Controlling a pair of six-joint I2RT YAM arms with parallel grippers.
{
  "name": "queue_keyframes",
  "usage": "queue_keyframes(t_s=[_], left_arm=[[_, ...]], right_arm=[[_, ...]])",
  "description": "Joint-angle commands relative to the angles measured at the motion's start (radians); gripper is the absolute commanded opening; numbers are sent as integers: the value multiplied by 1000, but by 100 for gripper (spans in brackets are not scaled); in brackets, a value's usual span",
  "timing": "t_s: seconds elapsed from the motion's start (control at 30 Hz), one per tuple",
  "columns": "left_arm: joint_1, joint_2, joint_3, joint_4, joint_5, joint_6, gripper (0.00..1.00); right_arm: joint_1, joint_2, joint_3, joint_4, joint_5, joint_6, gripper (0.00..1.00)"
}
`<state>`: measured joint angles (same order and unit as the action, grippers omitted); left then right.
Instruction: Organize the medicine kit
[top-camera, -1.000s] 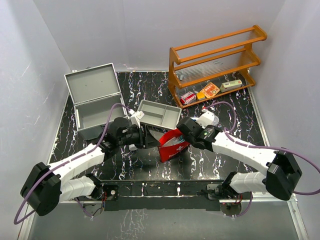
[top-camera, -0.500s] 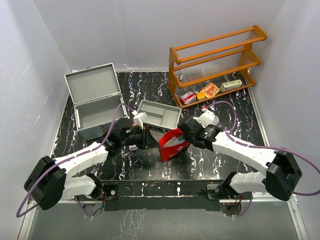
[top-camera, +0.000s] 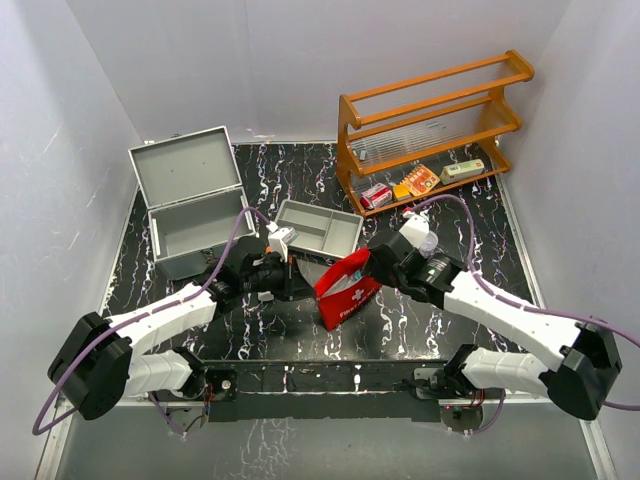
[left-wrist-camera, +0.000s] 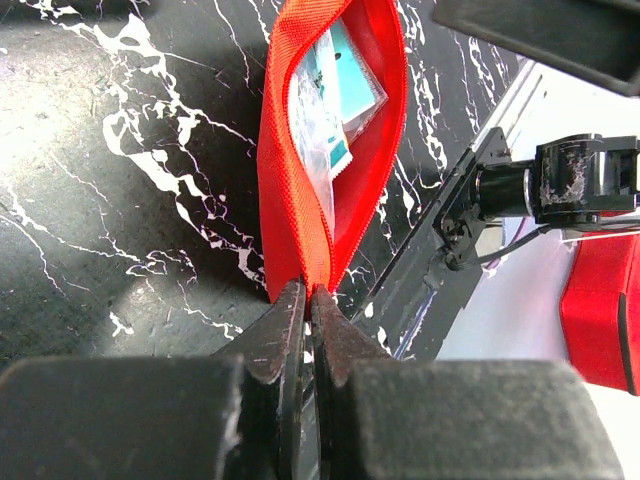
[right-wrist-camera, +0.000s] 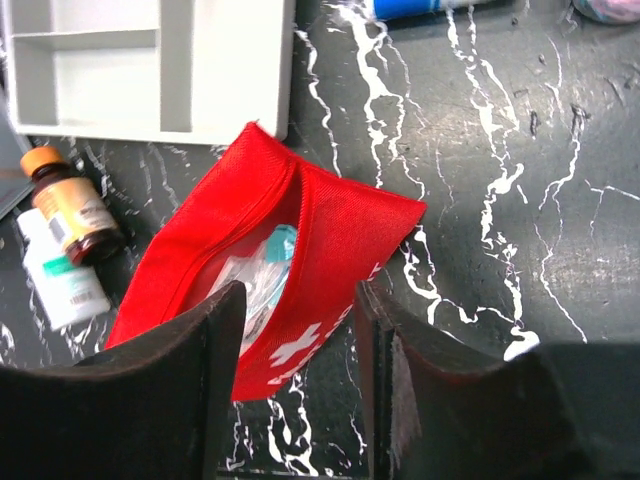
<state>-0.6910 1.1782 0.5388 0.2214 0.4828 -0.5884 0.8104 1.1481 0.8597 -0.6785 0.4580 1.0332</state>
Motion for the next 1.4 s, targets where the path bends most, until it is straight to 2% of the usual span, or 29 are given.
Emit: queue_keyframes(t_s=[0.0, 0.17, 0.3, 0.43, 0.67, 0.93, 1.17, 1.37], left_arm=[[-5, -26, 42, -25, 27, 40, 0], [-5, -9, 60, -40, 46, 21, 0], [-5, 3, 85, -74, 61, 4, 0], [-5, 3, 104, -96, 70, -17, 0], [-5, 20, 125, -137, 55, -34, 0], [-5, 25, 125, -150, 32, -45, 0], [-5, 34, 135, -167, 47, -96, 0], [-5, 37, 148, -193, 63, -100, 0]], right_arm=[[-4, -88, 43, 62, -80, -186, 47], [9, -136, 11, 190, -333, -428, 47], [81, -136, -15, 243, -426, -494, 46], [192, -75, -15, 268, -440, -465, 43], [337, 3, -27, 321, -257, -328, 42], [386, 107, 0, 327, 1, -150, 40], [409, 183, 52, 298, 60, -99, 32], [420, 207, 69, 322, 42, -87, 33]])
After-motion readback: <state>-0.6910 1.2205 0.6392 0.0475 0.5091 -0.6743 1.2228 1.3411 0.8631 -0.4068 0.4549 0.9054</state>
